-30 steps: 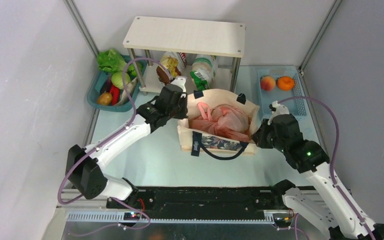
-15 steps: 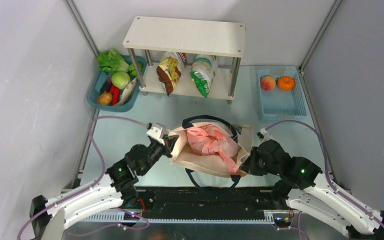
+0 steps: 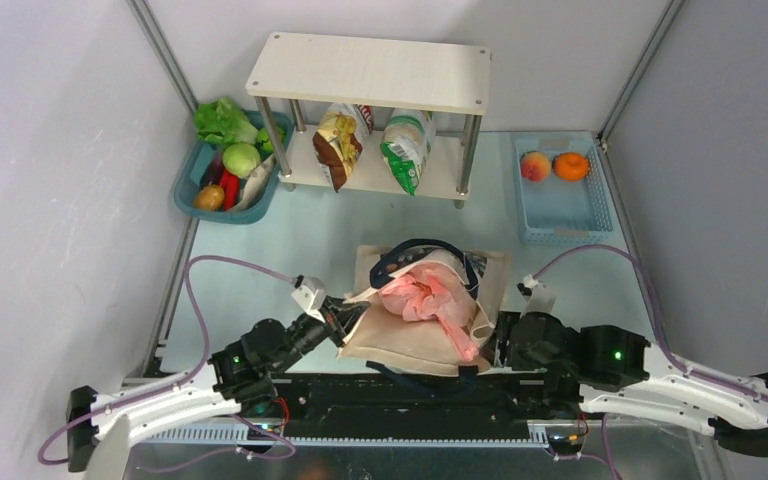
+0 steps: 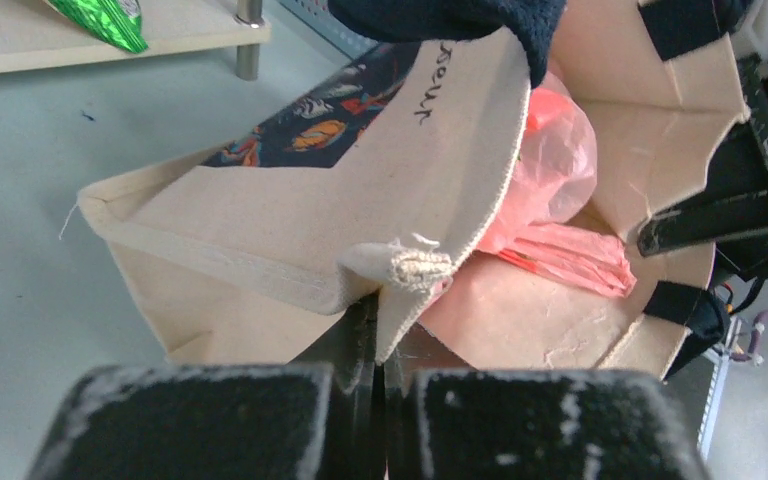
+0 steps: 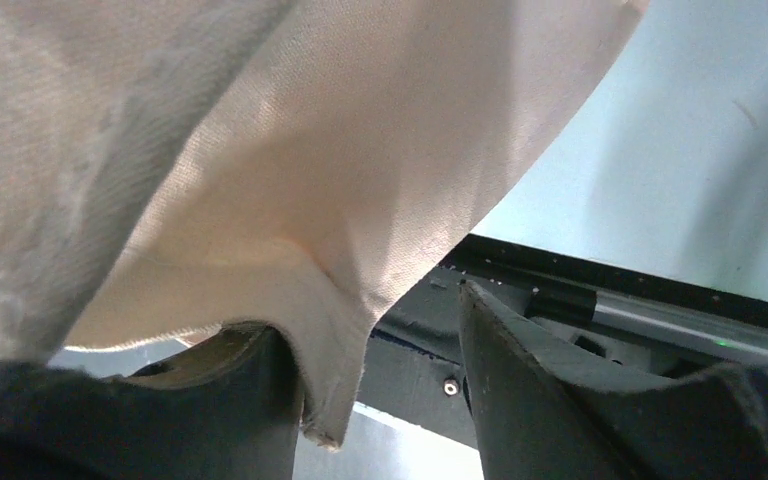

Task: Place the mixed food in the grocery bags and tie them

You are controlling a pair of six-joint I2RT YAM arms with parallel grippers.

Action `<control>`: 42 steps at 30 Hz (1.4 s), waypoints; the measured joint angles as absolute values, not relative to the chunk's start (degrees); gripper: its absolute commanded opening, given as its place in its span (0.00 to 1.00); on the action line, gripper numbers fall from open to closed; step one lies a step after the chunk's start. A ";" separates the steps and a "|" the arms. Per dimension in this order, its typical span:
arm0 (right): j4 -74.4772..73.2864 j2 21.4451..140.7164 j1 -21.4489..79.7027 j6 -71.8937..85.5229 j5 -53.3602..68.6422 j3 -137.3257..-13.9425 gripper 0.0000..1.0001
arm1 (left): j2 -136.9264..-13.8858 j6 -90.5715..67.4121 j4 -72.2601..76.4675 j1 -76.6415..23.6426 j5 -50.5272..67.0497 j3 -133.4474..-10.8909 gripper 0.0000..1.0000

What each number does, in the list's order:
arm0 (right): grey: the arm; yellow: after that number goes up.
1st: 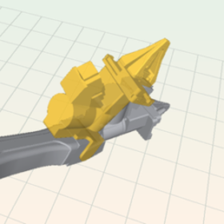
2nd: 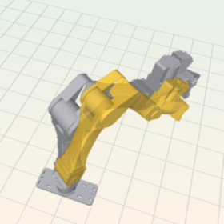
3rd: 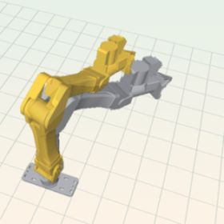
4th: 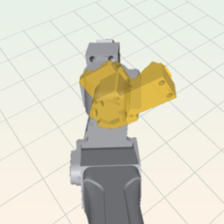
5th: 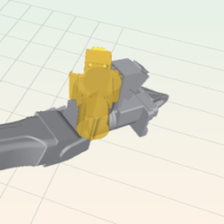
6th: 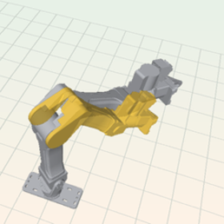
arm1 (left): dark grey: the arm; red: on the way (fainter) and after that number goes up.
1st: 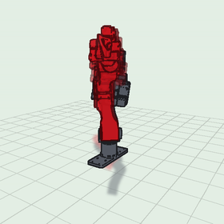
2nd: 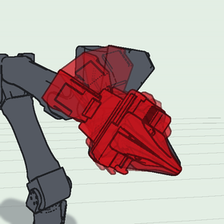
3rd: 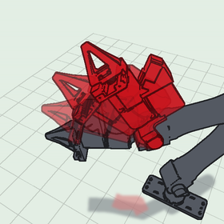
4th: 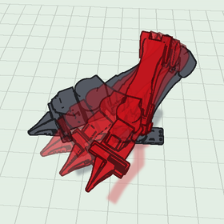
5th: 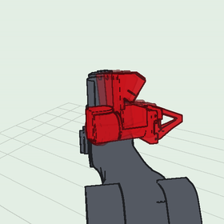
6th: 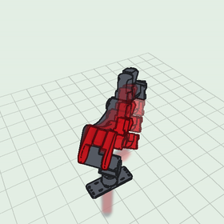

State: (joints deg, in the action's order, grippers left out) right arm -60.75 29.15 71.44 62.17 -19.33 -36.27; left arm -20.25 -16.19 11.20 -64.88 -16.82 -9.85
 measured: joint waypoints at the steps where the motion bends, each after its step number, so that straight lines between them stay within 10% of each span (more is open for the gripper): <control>1: -61.21 28.23 72.42 62.50 -20.93 -36.34 0.62 | -20.69 -16.51 11.18 -65.95 -17.08 -9.85 0.00; 14: -52.16 32.77 67.70 51.42 -40.18 -46.89 0.74 | -49.50 -24.91 -5.43 -53.19 -14.68 -40.93 0.00; 24: -49.21 42.65 38.02 35.07 -26.00 -60.38 0.80 | -55.44 -27.18 -13.74 -46.26 -7.62 -47.94 0.00; 34: -52.25 47.53 35.40 29.50 -16.29 -63.18 0.78 | -55.86 -27.14 -15.29 -44.71 -5.17 -48.88 0.02; 37: -53.32 49.04 35.38 29.52 -16.80 -63.53 0.64 | -55.94 -27.18 -15.64 -43.88 -4.38 -48.88 0.03; 42: -54.33 52.21 33.04 30.02 -19.75 -63.44 0.01 | -57.19 -28.88 -15.64 -39.51 -2.79 -49.10 0.35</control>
State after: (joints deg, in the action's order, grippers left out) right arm -54.33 52.21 33.04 30.02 -19.75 -63.44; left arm -57.19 -28.88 -15.64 -39.51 -2.79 -49.10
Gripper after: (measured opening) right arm 0.277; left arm 0.115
